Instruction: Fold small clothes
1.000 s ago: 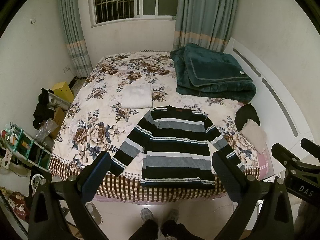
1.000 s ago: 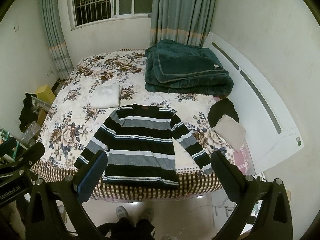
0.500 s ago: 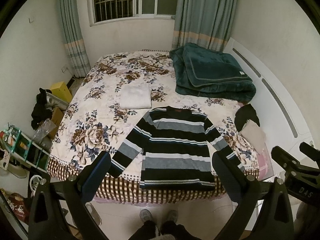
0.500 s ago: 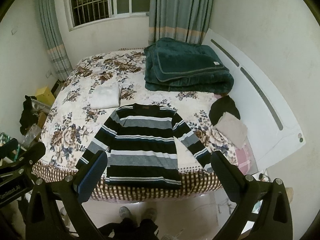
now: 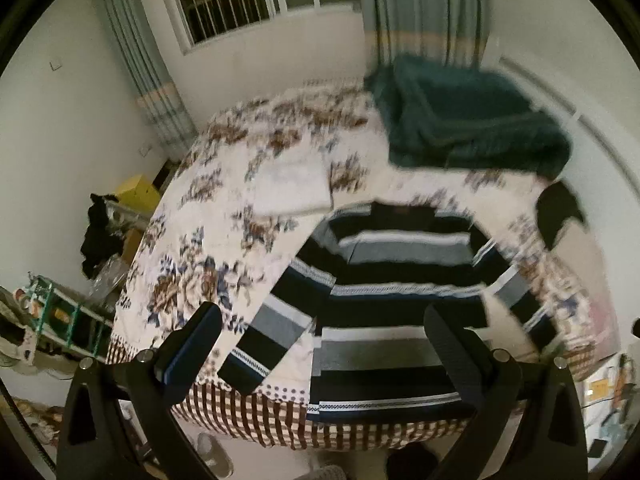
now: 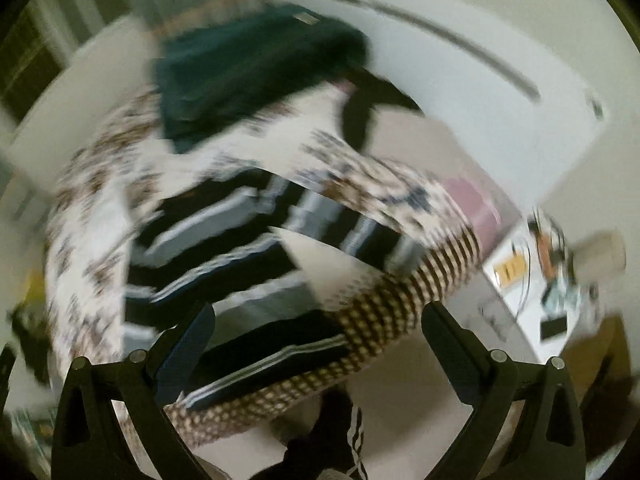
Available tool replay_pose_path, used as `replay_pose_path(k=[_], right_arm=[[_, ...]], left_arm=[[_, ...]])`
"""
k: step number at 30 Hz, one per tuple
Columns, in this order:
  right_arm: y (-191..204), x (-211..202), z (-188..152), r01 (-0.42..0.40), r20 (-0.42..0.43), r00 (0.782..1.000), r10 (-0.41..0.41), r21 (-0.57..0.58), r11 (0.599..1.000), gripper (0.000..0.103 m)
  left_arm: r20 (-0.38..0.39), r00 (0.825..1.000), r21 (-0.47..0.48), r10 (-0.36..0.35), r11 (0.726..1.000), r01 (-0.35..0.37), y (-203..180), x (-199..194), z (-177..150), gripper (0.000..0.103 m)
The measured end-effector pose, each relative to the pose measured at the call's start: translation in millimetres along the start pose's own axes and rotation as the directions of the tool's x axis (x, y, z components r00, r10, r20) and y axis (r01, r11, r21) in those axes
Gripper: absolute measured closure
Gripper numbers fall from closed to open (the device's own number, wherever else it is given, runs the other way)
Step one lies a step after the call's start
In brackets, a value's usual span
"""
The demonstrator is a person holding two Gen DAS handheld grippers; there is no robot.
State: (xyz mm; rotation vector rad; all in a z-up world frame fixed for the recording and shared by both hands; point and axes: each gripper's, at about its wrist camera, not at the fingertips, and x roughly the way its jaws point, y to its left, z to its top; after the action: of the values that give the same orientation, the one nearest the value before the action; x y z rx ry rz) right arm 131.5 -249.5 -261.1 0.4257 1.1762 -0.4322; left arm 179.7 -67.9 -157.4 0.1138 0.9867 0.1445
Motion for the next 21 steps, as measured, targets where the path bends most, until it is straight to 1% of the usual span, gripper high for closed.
replay_pose_path(k=[1,2,3,4,5,7,9,12,13,15,16,17,18,19,20,21], right_arm=[[-21.9,35.7,11.6,0.016,-0.04,0.999,-0.013,0.057,0.998,0.0],[-46.7,63.8,20.3,0.025,-0.063,0.998,-0.019,0.1,0.995,0.0],[-70.2,98.8,29.5,0.026,-0.098,0.995,-0.01,0.16,0.987,0.0],[-92.9,128.7,37.1,0.02,-0.116,0.993,0.004,0.204,0.979,0.0],[-117.8,162.9,45.8,0.021,-0.141,0.99,0.016,0.253,0.967,0.0],[-158.4,232.4,57.8,0.031,-0.181,0.983,0.03,0.324,0.946,0.0],[-185.3,291.2,65.0,0.061,-0.206,0.978,0.013,0.352,0.934,0.001],[-219.6,386.6,70.6,0.126,-0.264,0.964,-0.027,0.367,0.922,0.004],[-228.1,410.6,71.1,0.118,-0.281,0.96,-0.007,0.383,0.916,0.005],[-241.1,462.7,66.8,0.082,-0.321,0.944,0.07,0.435,0.897,0.008],[-244.0,476.3,64.9,0.058,-0.327,0.939,0.104,0.451,0.891,0.015],[-245.6,491.7,63.1,0.028,-0.33,0.933,0.143,0.464,0.886,0.028],[-245.3,500.5,61.7,0.005,-0.327,0.93,0.167,0.466,0.885,0.037],[-244.2,503.4,62.4,-0.033,-0.292,0.939,0.183,0.453,0.891,0.061],[-244.6,501.3,64.1,-0.058,-0.255,0.949,0.186,0.439,0.896,0.095],[-247.1,498.6,65.7,-0.085,-0.232,0.951,0.207,0.446,0.891,0.097]], left_arm=[[-0.017,1.0,0.003,0.004,1.0,-0.004,-4.4,15.7,-2.0,0.0],[-0.043,0.999,0.013,0.024,1.0,-0.023,-20.7,39.2,-2.4,0.0],[-0.061,0.997,0.022,0.041,0.999,-0.039,-28.0,52.8,-5.3,0.0],[-0.078,0.996,0.032,0.052,0.998,-0.05,-36.7,68.3,-8.3,0.0],[-0.099,0.992,0.05,0.072,0.996,-0.067,-54.2,91.8,-10.3,0.0],[-0.129,0.987,0.072,0.101,0.993,-0.092,-74.2,123.0,-16.0,0.0],[-0.174,0.978,0.08,0.112,0.992,-0.1,-95.0,163.7,-24.1,0.0],[-0.241,0.963,0.086,0.118,0.991,-0.1,-122.5,226.1,-41.0,0.0],[-0.26,0.958,0.094,0.125,0.99,-0.104,-131.8,243.2,-47.4,0.0],[-0.294,0.945,0.12,0.144,0.986,-0.113,-152.8,283.6,-61.3,0.0],[-0.306,0.94,0.133,0.154,0.984,-0.118,-161.9,298.6,-66.2,0.0],[-0.313,0.936,0.142,0.16,0.983,-0.12,-168.8,307.9,-69.4,0.0],[-0.319,0.934,0.147,0.163,0.982,-0.121,-176.6,319.9,-72.2,0.0],[-0.322,0.932,0.151,0.166,0.981,-0.122,-184.2,328.2,-73.3,0.0],[-0.326,0.932,0.151,0.162,0.982,-0.118,-190.7,336.2,-73.0,0.0],[-0.327,0.933,0.149,0.151,0.983,-0.107,-198.9,342.5,-72.4,0.0]])
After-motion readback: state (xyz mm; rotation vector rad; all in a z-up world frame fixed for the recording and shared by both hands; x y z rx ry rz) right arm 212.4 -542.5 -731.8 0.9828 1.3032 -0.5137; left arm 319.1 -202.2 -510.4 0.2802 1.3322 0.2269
